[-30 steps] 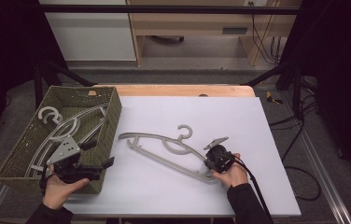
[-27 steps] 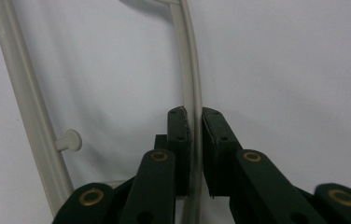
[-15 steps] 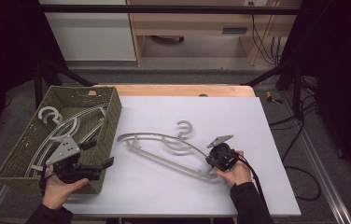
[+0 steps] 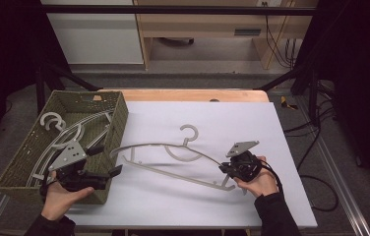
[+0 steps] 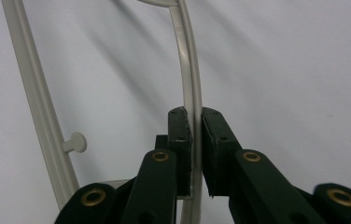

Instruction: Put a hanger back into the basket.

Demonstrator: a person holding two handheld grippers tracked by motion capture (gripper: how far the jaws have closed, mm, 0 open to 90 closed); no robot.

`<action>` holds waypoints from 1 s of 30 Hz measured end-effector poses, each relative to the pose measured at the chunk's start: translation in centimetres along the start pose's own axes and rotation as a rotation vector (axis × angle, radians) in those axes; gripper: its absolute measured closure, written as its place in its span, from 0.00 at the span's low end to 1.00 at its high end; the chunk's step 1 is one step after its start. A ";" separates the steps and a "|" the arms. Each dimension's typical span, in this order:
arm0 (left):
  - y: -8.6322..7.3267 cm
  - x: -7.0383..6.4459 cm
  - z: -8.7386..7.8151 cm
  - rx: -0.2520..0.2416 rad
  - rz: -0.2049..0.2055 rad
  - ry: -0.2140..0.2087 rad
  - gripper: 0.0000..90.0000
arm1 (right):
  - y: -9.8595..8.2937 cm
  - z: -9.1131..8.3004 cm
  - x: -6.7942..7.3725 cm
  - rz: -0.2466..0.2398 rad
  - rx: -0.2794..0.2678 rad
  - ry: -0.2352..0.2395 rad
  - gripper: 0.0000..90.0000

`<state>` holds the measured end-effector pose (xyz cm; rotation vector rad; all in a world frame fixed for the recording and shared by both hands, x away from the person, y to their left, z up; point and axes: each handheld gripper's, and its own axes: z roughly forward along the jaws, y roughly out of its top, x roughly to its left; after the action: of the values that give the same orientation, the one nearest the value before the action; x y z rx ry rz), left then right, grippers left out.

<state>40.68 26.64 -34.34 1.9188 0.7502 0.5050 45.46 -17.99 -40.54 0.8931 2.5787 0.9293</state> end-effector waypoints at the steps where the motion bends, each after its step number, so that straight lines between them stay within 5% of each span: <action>1: 0.4 -0.1 0.2 0.020 0.009 -0.009 0.12 | 0.2 -0.3 0.3 -0.002 -0.001 0.007 0.92; 9: 2.1 -1.1 2.6 0.191 0.105 -0.064 0.16 | 0.7 -1.6 1.9 -0.099 -0.013 0.075 0.92; 19: 1.9 -1.9 6.6 0.443 0.261 -0.103 0.38 | 0.6 -2.2 2.2 -0.132 -0.008 0.097 0.92; 24: 1.6 -2.2 7.8 0.507 0.304 -0.127 0.58 | 0.5 -2.4 2.2 -0.147 -0.002 0.103 0.92; 30: 1.5 -1.9 7.9 0.521 0.301 -0.152 0.85 | 0.2 -2.5 2.0 -0.151 0.001 0.117 0.92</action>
<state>44.68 19.80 -36.49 2.5482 0.5257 0.3582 42.92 -17.78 -38.54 0.6514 2.7000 0.9636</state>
